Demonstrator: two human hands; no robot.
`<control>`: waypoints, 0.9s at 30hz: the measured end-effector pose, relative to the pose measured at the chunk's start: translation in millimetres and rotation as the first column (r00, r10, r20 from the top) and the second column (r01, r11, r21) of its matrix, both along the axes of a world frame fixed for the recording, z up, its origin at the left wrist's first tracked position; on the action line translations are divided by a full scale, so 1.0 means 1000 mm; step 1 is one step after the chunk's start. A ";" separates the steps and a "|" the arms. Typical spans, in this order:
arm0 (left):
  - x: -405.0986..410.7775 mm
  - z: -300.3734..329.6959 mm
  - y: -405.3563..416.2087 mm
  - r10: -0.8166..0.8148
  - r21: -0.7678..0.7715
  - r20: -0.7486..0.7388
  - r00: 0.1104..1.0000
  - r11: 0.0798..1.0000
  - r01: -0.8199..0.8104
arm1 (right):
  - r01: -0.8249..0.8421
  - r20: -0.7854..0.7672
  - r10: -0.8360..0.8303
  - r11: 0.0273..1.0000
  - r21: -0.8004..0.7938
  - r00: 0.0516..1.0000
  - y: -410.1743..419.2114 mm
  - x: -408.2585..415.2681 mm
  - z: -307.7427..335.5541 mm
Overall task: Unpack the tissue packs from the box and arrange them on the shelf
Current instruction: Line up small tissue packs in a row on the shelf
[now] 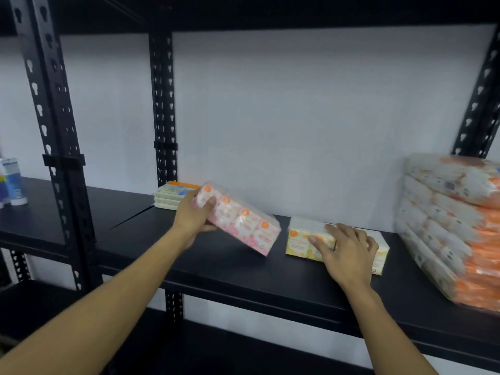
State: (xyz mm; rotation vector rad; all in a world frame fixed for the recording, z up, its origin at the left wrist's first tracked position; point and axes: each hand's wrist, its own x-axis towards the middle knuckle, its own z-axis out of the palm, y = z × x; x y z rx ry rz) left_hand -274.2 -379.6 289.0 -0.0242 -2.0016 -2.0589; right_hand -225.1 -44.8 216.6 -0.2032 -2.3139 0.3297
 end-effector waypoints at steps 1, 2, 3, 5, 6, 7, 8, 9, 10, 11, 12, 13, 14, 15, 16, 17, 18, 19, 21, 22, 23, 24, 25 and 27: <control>-0.002 -0.013 0.002 0.010 0.012 0.026 1.000 1.000 -0.010 | -0.001 0.000 0.001 1.000 0.000 1.000 0.000 0.000 0.000; -0.005 -0.025 0.004 0.044 -0.038 0.050 0.998 0.998 -0.042 | 0.002 -0.002 -0.002 1.000 0.000 1.000 0.001 0.000 0.000; -0.008 -0.035 0.005 0.090 -0.144 0.051 0.995 0.986 -0.082 | 0.004 -0.005 -0.004 1.000 -0.002 1.000 0.002 0.000 0.001; -0.009 -0.045 0.004 0.184 -0.394 0.040 0.982 0.906 -0.154 | 0.000 -0.007 0.000 1.000 -0.004 1.000 0.002 -0.001 0.000; -0.008 -0.048 0.002 0.229 -0.494 0.029 0.973 0.850 -0.185 | -0.007 -0.003 0.007 1.000 -0.004 1.000 0.001 -0.001 0.000; -0.009 -0.053 -0.002 0.239 -0.559 0.024 0.971 0.808 -0.185 | -0.016 0.002 0.016 1.000 -0.004 1.000 0.001 0.000 0.000; -0.007 -0.053 -0.005 0.224 -0.601 0.037 0.974 0.783 -0.157 | -0.023 0.004 0.023 1.000 -0.003 1.000 0.001 0.001 -0.001; -0.008 -0.055 -0.008 0.205 -0.631 0.044 0.978 0.764 -0.132 | -0.027 0.001 0.027 1.000 -0.001 1.000 0.001 0.002 -0.001; -0.007 -0.053 -0.009 0.190 -0.655 0.030 0.981 0.745 -0.124 | -0.026 -0.006 0.026 1.000 0.005 1.000 0.002 0.003 -0.002; -0.005 -0.049 -0.010 0.183 -0.667 -0.009 0.983 0.731 -0.143 | -0.024 -0.016 0.024 1.000 0.014 1.000 0.002 0.005 -0.002; -0.002 -0.046 -0.008 0.186 -0.681 -0.070 0.980 0.709 -0.184 | -0.021 -0.031 0.021 1.000 0.024 0.999 0.001 0.007 -0.004; 0.004 -0.042 -0.004 0.173 -0.701 -0.160 0.972 0.673 -0.235 | -0.017 -0.051 0.019 0.999 0.033 0.999 0.000 0.010 -0.006; 0.011 -0.037 0.001 0.137 -0.737 -0.255 0.957 0.613 -0.284 | -0.014 -0.071 0.017 0.999 0.049 0.997 -0.001 0.014 -0.007; 0.015 -0.034 0.008 0.067 -0.778 -0.339 0.938 0.541 -0.320 | -0.010 -0.083 0.016 0.997 0.072 0.996 -0.002 0.017 -0.008; 0.019 -0.030 0.016 -0.018 -0.829 -0.380 0.925 0.450 -0.331 | -0.003 -0.085 0.012 0.995 0.102 0.996 -0.003 0.020 -0.006; 0.019 -0.028 0.025 -0.097 -0.879 -0.367 0.925 0.362 -0.311 | 0.001 -0.072 0.009 0.991 0.137 0.997 -0.003 0.023 -0.002; 0.018 -0.029 0.034 -0.155 -0.920 -0.319 0.935 0.286 -0.267 | -0.002 -0.036 0.009 0.986 0.166 0.999 -0.002 0.025 0.005; 0.015 -0.030 0.042 -0.189 -0.953 -0.251 0.950 0.220 -0.208 | -0.012 0.022 0.008 0.984 0.179 1.000 -0.002 0.027 0.014; 0.008 -0.038 0.054 -0.193 -0.982 -0.154 0.969 0.139 -0.128 | -0.036 0.171 0.010 0.988 0.148 0.985 0.000 0.028 0.027; 0.004 -0.044 0.057 -0.181 -0.982 -0.161 0.970 0.124 -0.140 | -0.043 0.245 0.010 0.990 0.132 0.969 0.000 0.027 0.029; 0.001 -0.050 0.060 -0.166 -0.977 -0.196 0.966 0.117 -0.178 | -0.048 0.308 0.001 0.988 0.148 0.951 -0.002 0.025 0.028; -0.003 -0.055 0.062 -0.150 -0.967 -0.242 0.959 0.125 -0.224 | -0.051 0.350 -0.020 0.980 0.191 0.937 -0.003 0.022 0.025; -0.006 -0.058 0.064 -0.136 -0.956 -0.278 0.951 0.138 -0.260 | -0.047 0.373 -0.047 0.970 0.237 0.927 -0.004 0.018 0.021; -0.014 -0.063 0.066 -0.121 -0.939 -0.324 0.938 0.159 -0.304 | -0.026 0.370 -0.090 0.955 0.296 0.925 -0.005 0.008 0.015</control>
